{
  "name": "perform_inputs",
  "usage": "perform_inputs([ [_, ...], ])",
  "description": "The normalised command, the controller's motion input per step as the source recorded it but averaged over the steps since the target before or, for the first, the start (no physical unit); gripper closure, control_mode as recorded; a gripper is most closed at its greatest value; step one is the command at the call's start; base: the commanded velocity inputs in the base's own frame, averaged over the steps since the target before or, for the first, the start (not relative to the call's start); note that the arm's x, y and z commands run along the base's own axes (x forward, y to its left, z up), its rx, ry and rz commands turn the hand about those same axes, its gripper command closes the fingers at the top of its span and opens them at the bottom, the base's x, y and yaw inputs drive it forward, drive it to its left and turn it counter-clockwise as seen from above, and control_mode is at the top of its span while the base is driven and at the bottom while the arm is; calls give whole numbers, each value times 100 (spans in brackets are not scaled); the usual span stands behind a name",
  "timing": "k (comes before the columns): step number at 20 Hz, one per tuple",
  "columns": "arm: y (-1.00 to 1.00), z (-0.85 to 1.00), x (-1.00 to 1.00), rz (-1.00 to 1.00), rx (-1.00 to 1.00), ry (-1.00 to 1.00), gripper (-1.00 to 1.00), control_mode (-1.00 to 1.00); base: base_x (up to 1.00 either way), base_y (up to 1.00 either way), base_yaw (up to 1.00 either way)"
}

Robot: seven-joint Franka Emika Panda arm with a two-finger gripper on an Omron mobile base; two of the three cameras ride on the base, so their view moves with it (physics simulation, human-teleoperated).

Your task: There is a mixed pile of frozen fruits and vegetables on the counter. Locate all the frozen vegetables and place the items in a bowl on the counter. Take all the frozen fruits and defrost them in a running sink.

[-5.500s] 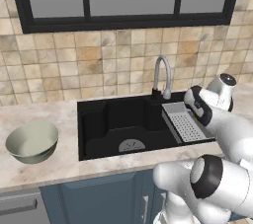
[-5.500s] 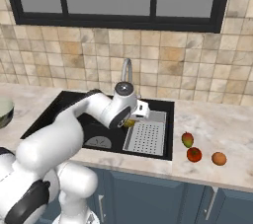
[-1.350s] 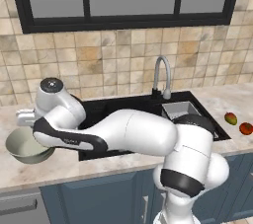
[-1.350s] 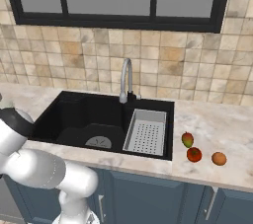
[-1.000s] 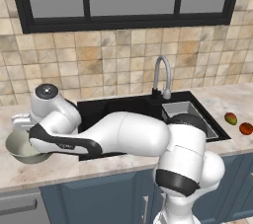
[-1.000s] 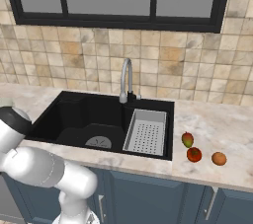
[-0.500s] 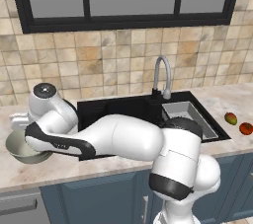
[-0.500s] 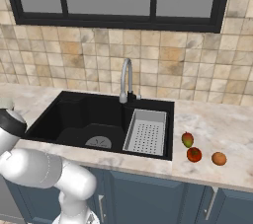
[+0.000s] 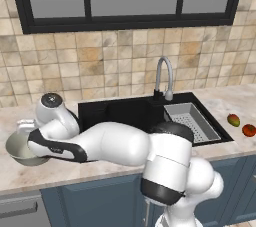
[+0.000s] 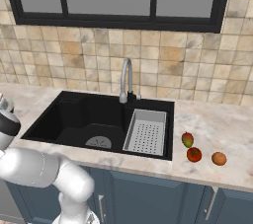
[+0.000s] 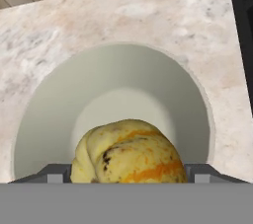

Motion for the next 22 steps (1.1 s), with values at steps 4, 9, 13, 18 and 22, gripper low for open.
perform_inputs([
  [4, 14, -21, 32, 0, 2, 0, 100, -100, 0, 0, 0],
  [9, 30, -37, 36, 0, 2, 0, 100, -100, 0, 0, 0],
  [13, 61, -28, 33, 0, 0, 1, -100, -100, 0, 0, 0],
  [18, 46, 13, 14, 1, 0, 0, -100, -100, 0, 0, 0],
  [22, 50, 28, 0, 4, 0, 0, -100, -100, 0, 0, 0],
])
